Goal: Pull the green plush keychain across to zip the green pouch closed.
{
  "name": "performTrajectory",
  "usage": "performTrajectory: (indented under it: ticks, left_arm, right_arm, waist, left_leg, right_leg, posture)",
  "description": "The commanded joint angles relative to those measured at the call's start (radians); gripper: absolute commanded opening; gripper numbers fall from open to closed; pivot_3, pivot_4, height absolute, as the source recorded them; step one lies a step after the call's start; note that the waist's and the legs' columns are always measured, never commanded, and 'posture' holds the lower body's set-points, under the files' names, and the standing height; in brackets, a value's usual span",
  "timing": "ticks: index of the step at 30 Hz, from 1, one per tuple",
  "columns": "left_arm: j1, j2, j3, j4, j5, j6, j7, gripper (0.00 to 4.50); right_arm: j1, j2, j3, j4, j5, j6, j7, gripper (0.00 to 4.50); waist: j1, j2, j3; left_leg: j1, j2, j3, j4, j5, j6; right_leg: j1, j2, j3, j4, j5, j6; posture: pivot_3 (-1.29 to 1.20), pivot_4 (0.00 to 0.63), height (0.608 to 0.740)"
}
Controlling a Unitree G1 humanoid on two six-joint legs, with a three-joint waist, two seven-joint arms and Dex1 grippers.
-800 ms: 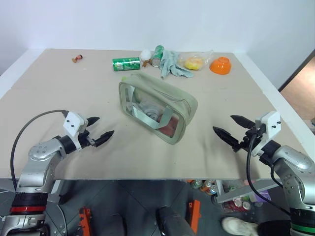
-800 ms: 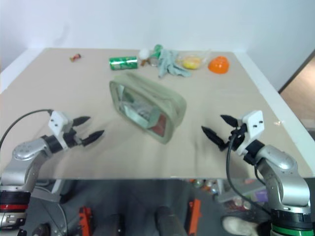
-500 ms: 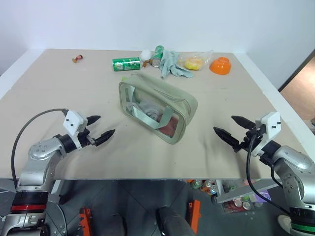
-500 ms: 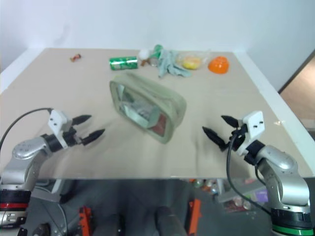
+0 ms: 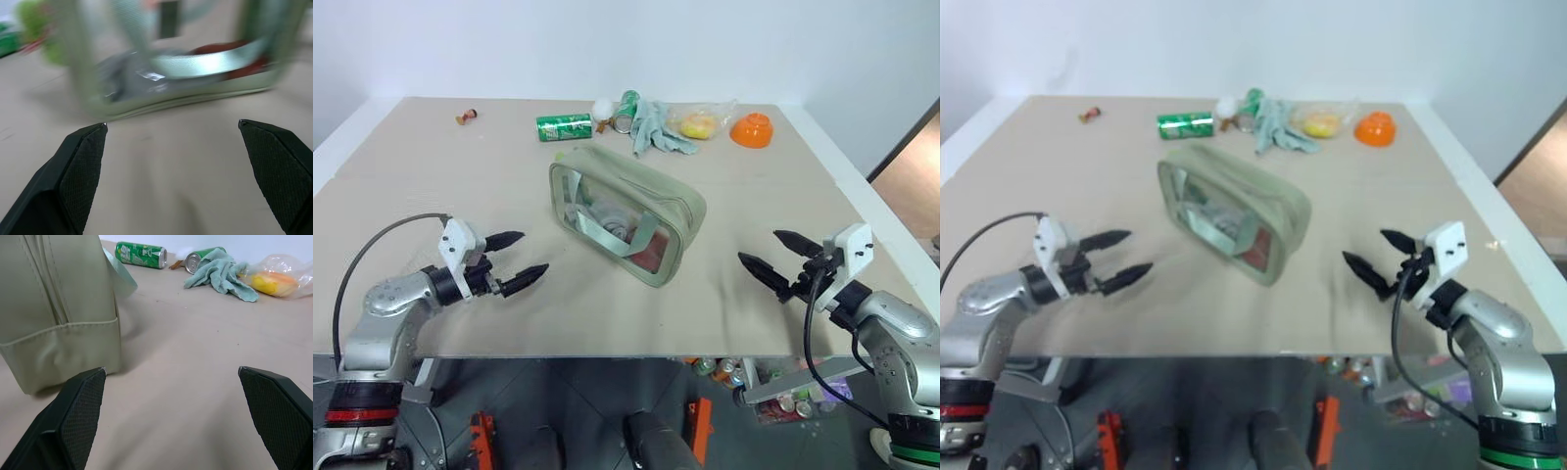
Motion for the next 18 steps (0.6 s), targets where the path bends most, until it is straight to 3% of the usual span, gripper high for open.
performTrajectory:
  ticks: [1, 4, 7, 13, 18]
  left_arm:
    - [-0.033, 0.04, -0.004, -0.094, -0.065, 0.06, -0.054, 4.45]
    - [-0.056, 0.057, -0.03, -0.108, -0.074, 0.088, -0.096, 4.45]
    - [-0.08, 0.059, -0.06, -0.11, -0.076, 0.104, -0.128, 4.45]
    - [-0.143, 0.039, -0.107, -0.078, -0.037, 0.081, -0.145, 4.45]
    - [-0.142, 0.036, -0.107, -0.067, -0.025, 0.066, -0.143, 4.45]
  right_arm:
    - [-0.058, -0.052, -0.079, -0.227, 0.164, 0.122, -0.06, 4.5]
    - [-0.124, -0.059, -0.063, -0.373, 0.328, 0.254, -0.167, 4.5]
    - [-0.174, -0.046, 0.01, -0.479, 0.397, 0.33, -0.269, 4.5]
    - [-0.217, 0.03, 0.213, -0.48, 0.277, 0.371, -0.401, 4.5]
    - [-0.229, 0.055, 0.268, -0.444, 0.208, 0.375, -0.428, 4.5]
  waist:
    - [0.0, 0.002, 0.0]
    - [-0.002, 0.002, 0.0]
    - [-0.001, 0.002, 0.0]
    - [-0.001, 0.002, 0.0]
    - [0.0, 0.002, 0.0]
  left_leg:
    - [0.0, 0.0, 0.0, 0.0, 0.0, 0.0]
    - [0.001, 0.0, -0.001, 0.0, 0.0, 0.0]
    - [0.002, 0.001, -0.003, 0.0, 0.0, 0.0]
    - [0.0, 0.0, -0.002, 0.001, 0.0, 0.0]
    - [-0.002, 0.0, -0.002, 0.001, 0.0, 0.0]
  right_leg:
    - [0.0, 0.0, 0.0, 0.0, 0.0, 0.0]
    - [0.001, 0.001, -0.001, 0.001, 0.0, 0.0]
    - [0.002, 0.001, -0.002, 0.001, -0.001, -0.003]
    - [0.001, 0.0, -0.002, 0.0, -0.002, -0.005]
    - [-0.001, -0.001, -0.003, 0.0, -0.002, -0.001]
  posture:
    - [0.0, 0.15, 0.74]
    - [0.0, 0.15, 0.74]
    - [0.0, 0.15, 0.74]
    - [0.0, 0.15, 0.74]
    - [0.0, 0.15, 0.74]
